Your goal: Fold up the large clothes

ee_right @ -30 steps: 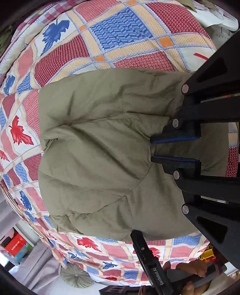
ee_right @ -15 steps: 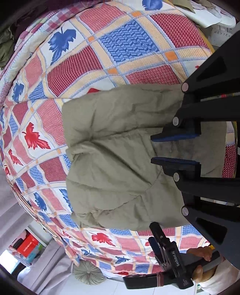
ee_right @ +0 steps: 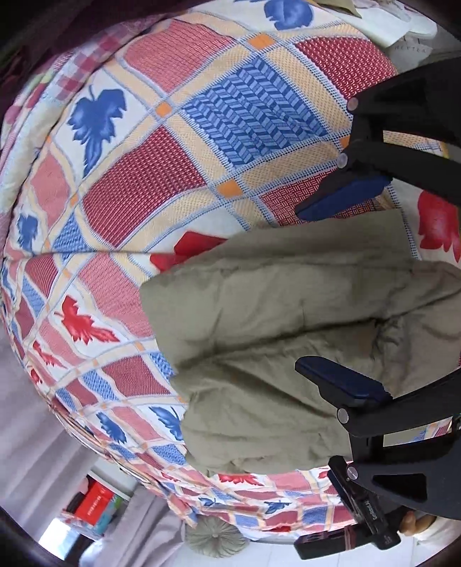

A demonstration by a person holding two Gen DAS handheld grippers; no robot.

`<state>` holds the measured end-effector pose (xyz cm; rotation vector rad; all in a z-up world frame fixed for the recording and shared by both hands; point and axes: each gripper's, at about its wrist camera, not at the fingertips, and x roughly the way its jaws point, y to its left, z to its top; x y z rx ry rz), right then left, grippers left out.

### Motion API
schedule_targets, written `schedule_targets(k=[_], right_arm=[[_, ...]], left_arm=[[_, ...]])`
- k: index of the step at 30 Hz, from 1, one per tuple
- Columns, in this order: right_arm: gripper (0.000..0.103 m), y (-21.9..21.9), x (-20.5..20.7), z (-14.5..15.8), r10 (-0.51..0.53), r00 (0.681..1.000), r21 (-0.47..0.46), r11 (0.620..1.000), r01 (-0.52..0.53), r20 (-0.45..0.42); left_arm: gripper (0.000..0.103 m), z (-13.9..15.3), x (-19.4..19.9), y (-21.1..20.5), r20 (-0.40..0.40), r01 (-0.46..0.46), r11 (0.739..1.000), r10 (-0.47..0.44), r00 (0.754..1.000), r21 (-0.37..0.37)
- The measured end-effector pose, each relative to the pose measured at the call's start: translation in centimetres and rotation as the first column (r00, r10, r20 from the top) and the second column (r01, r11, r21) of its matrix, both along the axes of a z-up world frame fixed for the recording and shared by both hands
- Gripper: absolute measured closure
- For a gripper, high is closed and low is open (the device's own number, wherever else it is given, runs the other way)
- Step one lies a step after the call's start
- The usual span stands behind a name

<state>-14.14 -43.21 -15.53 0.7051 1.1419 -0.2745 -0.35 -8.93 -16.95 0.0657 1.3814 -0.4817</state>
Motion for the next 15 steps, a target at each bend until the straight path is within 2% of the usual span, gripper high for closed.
schedule_targets(k=[1, 2, 7, 11, 15], right_arm=[[0.013, -0.4, 0.0, -0.3, -0.007, 1.000, 0.014, 1.000, 0.007, 0.004], [0.011, -0.7, 0.0, -0.5, -0.015, 1.000, 0.027, 1.000, 0.015, 0.013], [0.011, -1.8, 0.2, -1.5, -0.016, 0.999, 0.092, 0.996, 0.013, 0.033], [0.011, -2.7, 0.8, -2.4, 0.002, 0.999, 0.134, 0.991, -0.007, 0.036], [0.011, -3.5, 1.0, -3.0, -0.019, 0.997, 0.178, 0.984, 0.005, 0.079]], left_arm=[[0.000, -0.1, 0.1, 0.1, -0.008, 0.000, 1.000, 0.000, 1.000, -0.009], [0.000, -0.2, 0.2, 0.2, -0.018, 0.001, 1.000, -0.002, 1.000, -0.021], [0.000, -0.5, 1.3, 1.5, -0.053, -0.032, 0.996, 0.027, 0.998, -0.084], [0.000, -1.5, 2.6, 2.9, -0.097, -0.098, 0.988, 0.086, 0.992, -0.120], [0.000, -2.9, 3.3, 3.6, -0.158, -0.138, 0.975, 0.110, 0.981, -0.173]])
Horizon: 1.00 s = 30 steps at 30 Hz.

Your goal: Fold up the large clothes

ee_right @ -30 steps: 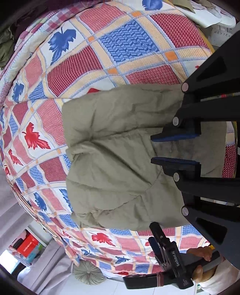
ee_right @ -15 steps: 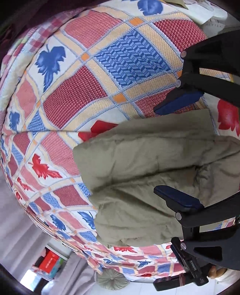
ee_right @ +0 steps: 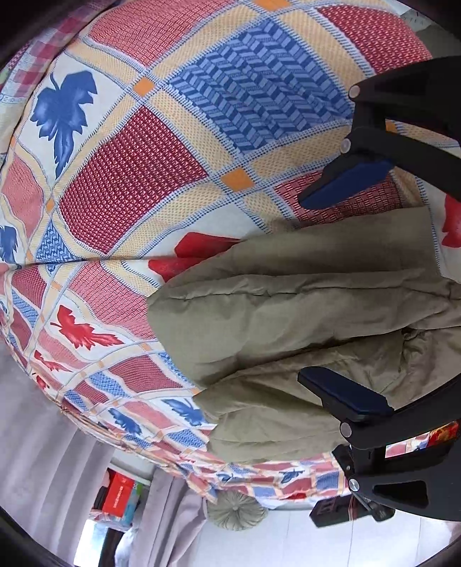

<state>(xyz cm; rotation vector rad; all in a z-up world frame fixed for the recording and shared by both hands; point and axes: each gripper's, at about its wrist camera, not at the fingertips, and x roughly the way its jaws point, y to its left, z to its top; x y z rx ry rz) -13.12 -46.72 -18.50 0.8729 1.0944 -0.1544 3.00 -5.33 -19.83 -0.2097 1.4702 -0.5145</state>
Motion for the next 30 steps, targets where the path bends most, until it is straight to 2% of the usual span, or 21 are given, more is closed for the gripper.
schedule_targets(k=[5, 9, 13, 15, 16, 17, 20, 24, 27, 30], right_arm=[[0.011, -0.5, 1.2, -2.3, 0.034, 0.999, 0.095, 0.995, -0.033, -0.018], [0.011, -0.5, 2.2, -4.0, 0.053, 0.999, 0.162, 0.985, -0.053, 0.004], [0.010, -0.6, 3.3, -6.0, 0.046, 0.999, 0.280, 0.959, -0.049, 0.018], [0.008, -0.6, 3.6, -6.3, 0.044, 0.996, 0.365, 0.929, -0.068, 0.074], [0.000, -0.4, 3.7, -6.0, 0.036, 0.992, 0.412, 0.908, -0.082, 0.119], [0.000, -0.3, 3.9, -5.5, 0.027, 0.985, 0.440, 0.892, -0.100, 0.169], [0.000, 0.5, 4.7, -4.5, 0.081, 0.978, 0.422, 0.893, -0.157, 0.194], [0.000, 2.1, 6.7, -4.6, 0.235, 0.969, 0.281, 0.927, -0.248, 0.077], [0.000, 3.0, 8.1, -5.2, 0.301, 0.953, 0.242, 0.924, -0.297, 0.024], [0.000, 4.2, 9.3, -5.5, 0.366, 0.931, 0.220, 0.906, -0.361, 0.019]], left_arm=[[0.000, -1.4, 0.2, 0.0, -0.058, 0.005, 0.993, -0.012, 0.998, -0.117], [0.000, -2.9, 0.4, -0.2, -0.128, -0.021, 0.974, -0.008, 0.992, -0.226], [0.000, -3.8, 0.5, -0.9, -0.157, -0.020, 0.959, -0.026, 0.987, -0.284], [0.000, -3.9, 0.4, -1.4, -0.156, -0.004, 0.953, -0.046, 0.987, -0.303], [0.000, -4.0, 0.4, -1.7, -0.152, 0.007, 0.952, -0.056, 0.987, -0.306], [0.000, -4.0, 0.3, -1.9, -0.147, 0.015, 0.952, -0.063, 0.987, -0.306], [0.000, -4.0, 0.6, -2.7, -0.150, 0.018, 0.951, -0.067, 0.986, -0.308], [0.000, -4.3, 1.2, -2.9, -0.152, 0.020, 0.948, -0.072, 0.986, -0.318], [0.000, -4.9, 1.7, -3.4, -0.157, 0.032, 0.945, -0.088, 0.984, -0.325], [0.000, -5.5, 2.0, -4.2, -0.162, 0.030, 0.943, -0.088, 0.983, -0.330]])
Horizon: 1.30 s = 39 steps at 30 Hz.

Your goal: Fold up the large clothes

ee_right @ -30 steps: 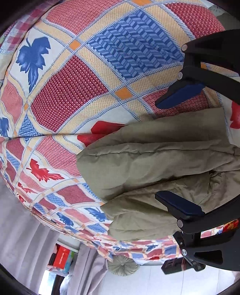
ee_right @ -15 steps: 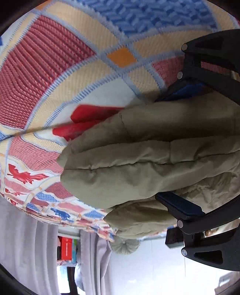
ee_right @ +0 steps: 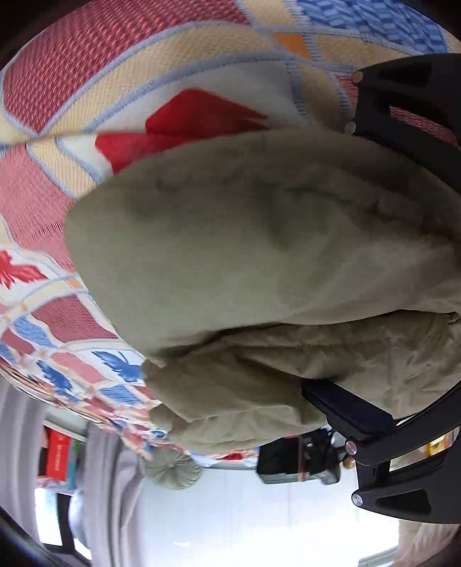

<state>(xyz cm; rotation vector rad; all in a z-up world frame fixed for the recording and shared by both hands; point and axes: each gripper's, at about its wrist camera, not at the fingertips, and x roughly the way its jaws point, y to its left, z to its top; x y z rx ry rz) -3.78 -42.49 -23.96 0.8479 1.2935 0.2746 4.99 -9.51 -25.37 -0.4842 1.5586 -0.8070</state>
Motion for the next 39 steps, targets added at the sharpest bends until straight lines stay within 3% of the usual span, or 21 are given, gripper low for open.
schedule_targets(k=[2, 6, 9, 11, 13, 16, 19, 25, 31, 35, 39], right_arm=[[0.000, 0.5, 0.4, -0.4, 0.024, 1.000, -0.008, 1.000, -0.024, -0.004], [0.000, 0.7, 0.3, -1.7, 0.010, 0.999, 0.013, 1.000, -0.009, -0.035], [0.000, 0.9, 0.1, -2.0, -0.037, 0.998, 0.026, 0.999, 0.039, -0.056], [0.003, 1.1, 0.0, -1.7, -0.060, 0.997, 0.036, 0.997, 0.062, -0.055], [0.023, 1.4, -0.1, -1.1, -0.064, 0.997, 0.046, 0.997, 0.065, -0.042], [0.046, 2.1, -0.2, 0.2, -0.064, 0.998, 0.066, 0.996, 0.065, -0.017], [0.052, 3.6, 0.0, 1.7, -0.058, 0.998, 0.065, 0.996, 0.057, 0.014], [0.052, 7.9, 1.5, 4.0, -0.021, 0.997, 0.100, 0.995, 0.014, 0.075], [0.052, 14.9, 5.1, 4.4, 0.051, 0.992, 0.127, 0.990, -0.066, 0.112], [0.052, 18.6, 7.4, 3.5, 0.084, 0.989, 0.147, 0.984, -0.102, 0.121], [0.052, 21.8, 8.9, 1.8, 0.122, 0.987, 0.126, 0.983, -0.135, 0.101]], left_arm=[[0.000, -0.5, 0.0, -0.3, -0.012, -0.009, 1.000, 0.009, 1.000, -0.008], [0.000, -2.1, -0.4, -0.3, -0.114, -0.065, 0.997, 0.059, 0.992, -0.044], [0.007, -0.8, -0.9, -1.0, -0.051, -0.062, 0.998, 0.061, 0.997, -0.016], [0.018, 0.5, -1.3, -1.1, -0.001, -0.055, 0.998, 0.055, 0.998, -0.003], [0.023, 1.7, -1.5, -0.9, 0.040, -0.056, 0.998, 0.056, 0.998, -0.001], [0.026, 3.4, -1.6, -0.7, 0.082, -0.050, 0.999, 0.050, 0.995, -0.009], [0.027, 5.3, -1.0, 0.6, 0.117, -0.052, 0.998, 0.055, 0.992, -0.030], [0.027, 8.5, 0.4, 6.6, 0.179, -0.109, 0.994, 0.113, 0.977, -0.029], [0.027, 9.5, 2.2, 14.6, 0.227, -0.187, 0.982, 0.178, 0.958, 0.016], [0.026, 8.7, 3.5, 20.1, 0.253, -0.246, 0.968, 0.225, 0.941, 0.050], [0.025, 5.3, 4.6, 24.1, 0.227, -0.311, 0.944, 0.281, 0.933, 0.110]])
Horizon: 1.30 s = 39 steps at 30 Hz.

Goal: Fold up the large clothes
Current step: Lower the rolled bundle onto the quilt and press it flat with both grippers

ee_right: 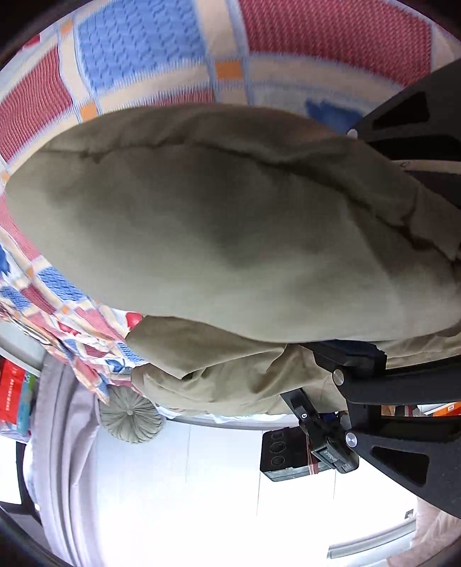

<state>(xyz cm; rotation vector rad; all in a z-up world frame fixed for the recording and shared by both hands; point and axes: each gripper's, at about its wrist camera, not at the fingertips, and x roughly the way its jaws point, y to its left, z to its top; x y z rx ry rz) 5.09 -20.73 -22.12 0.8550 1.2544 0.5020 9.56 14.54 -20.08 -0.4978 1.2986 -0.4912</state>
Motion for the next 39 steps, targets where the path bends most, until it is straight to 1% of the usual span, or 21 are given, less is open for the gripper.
schedule_targets(k=[3, 4, 7, 10, 13, 15, 17, 18, 19, 21, 22, 24, 26, 27, 28, 30, 32, 33, 37, 38, 39], right_arm=[[0.048, 1.7, 0.9, -1.5, 0.004, 0.999, -0.073, 0.997, -0.007, -0.041], [0.044, 2.1, 1.1, -1.5, 0.003, 0.999, -0.097, 0.995, -0.008, -0.048], [0.039, 2.2, 0.6, -0.9, 0.008, 0.998, -0.159, 0.987, -0.018, -0.066], [0.037, 1.6, -0.7, 1.2, -0.001, 0.998, -0.266, 0.964, -0.017, -0.069], [0.036, 0.0, -3.0, 3.3, -0.075, 0.995, -0.339, 0.940, 0.048, -0.068], [0.036, -0.2, -4.3, 4.8, -0.118, 0.992, -0.381, 0.920, 0.091, -0.047], [0.037, -0.6, -5.6, 6.7, -0.148, 0.989, -0.394, 0.909, 0.138, 0.005], [0.040, -0.1, -5.2, 7.6, -0.152, 0.988, -0.387, 0.909, 0.151, 0.029], [0.054, 0.5, -4.6, 8.2, -0.149, 0.988, -0.381, 0.911, 0.157, 0.051], [0.066, 0.0, -5.3, 9.6, -0.110, 0.991, -0.369, 0.920, 0.130, 0.075], [0.069, 1.3, -4.3, 9.5, -0.083, 0.993, -0.373, 0.921, 0.109, 0.084], [0.070, 3.1, -4.1, 9.5, -0.006, 0.996, -0.398, 0.916, 0.042, 0.092], [0.070, 4.6, -4.3, 8.4, 0.045, 0.997, -0.433, 0.901, -0.011, 0.067], [0.070, 6.4, -4.0, 7.7, 0.053, 0.997, -0.443, 0.896, -0.026, 0.049], [0.072, 6.7, -4.1, 6.8, 0.061, 0.998, -0.473, 0.880, -0.038, 0.032], [0.073, 6.6, -4.7, 5.6, 0.061, 0.998, -0.526, 0.849, -0.052, 0.000], [0.072, 5.6, -5.5, 4.9, 0.024, 0.999, -0.506, 0.862, -0.032, -0.022], [0.072, 5.4, -5.7, 4.8, 0.015, 1.000, -0.501, 0.865, -0.026, -0.025], [0.072, 5.2, -6.0, 4.5, 0.015, 1.000, -0.512, 0.859, -0.020, -0.013], [0.072, 5.3, -6.1, 4.4, 0.019, 1.000, -0.521, 0.854, -0.021, -0.008], [0.072, 5.4, -6.0, 4.2, 0.023, 1.000, -0.528, 0.849, -0.022, -0.006]], left_arm=[[0.023, -2.0, -0.1, 1.2, -0.027, -0.028, 1.000, 0.028, 0.999, -0.004], [0.023, -2.1, -0.2, 1.2, -0.020, -0.025, 1.000, 0.025, 0.999, -0.001], [0.020, -2.1, -0.5, 1.3, 0.001, -0.015, 0.999, 0.015, 1.000, 0.030], [0.017, -1.5, -0.2, -0.7, 0.001, -0.016, 0.998, 0.016, 1.000, 0.066], [0.016, -1.4, -0.4, -1.5, 0.012, -0.017, 0.995, 0.016, 1.000, 0.099], [0.016, -1.0, -0.1, -2.7, 0.013, -0.021, 0.993, 0.020, 1.000, 0.117], [0.016, -0.9, -0.2, -3.0, 0.020, -0.021, 0.991, 0.018, 1.000, 0.133], [0.016, -0.8, -0.3, -3.3, 0.024, -0.020, 0.990, 0.017, 1.000, 0.141], [0.016, -0.8, -0.2, -3.3, 0.026, -0.021, 0.989, 0.018, 1.000, 0.146], [0.016, -0.7, -0.5, -3.3, 0.028, -0.024, 0.988, 0.019, 0.999, 0.153], [0.016, -0.6, -0.5, -3.2, 0.028, -0.025, 0.987, 0.021, 0.999, 0.157], [0.016, -0.4, -0.7, -3.1, 0.028, -0.026, 0.985, 0.022, 0.999, 0.172], [0.016, 0.3, -0.6, -3.4, 0.035, -0.033, 0.977, 0.026, 0.999, 0.212], [0.016, 1.0, -0.7, -3.3, 0.057, -0.047, 0.967, 0.034, 0.998, 0.249], [0.016, 2.0, -1.3, -2.6, 0.102, -0.073, 0.956, 0.046, 0.994, 0.285], [0.016, 4.5, -1.7, -2.3, 0.208, -0.107, 0.940, 0.040, 0.977, 0.323], [0.016, 6.1, -1.2, -2.4, 0.271, -0.123, 0.927, 0.024, 0.962, 0.353], [0.016, 6.6, -0.6, -2.7, 0.290, -0.114, 0.927, 0.007, 0.957, 0.356], [0.016, 6.4, 2.4, -5.7, 0.282, -0.067, 0.935, -0.036, 0.959, 0.348], [0.016, 5.9, 3.0, -6.8, 0.267, -0.049, 0.933, -0.051, 0.962, 0.355], [0.016, 5.2, 3.4, -8.0, 0.252, -0.033, 0.924, -0.069, 0.965, 0.381]])
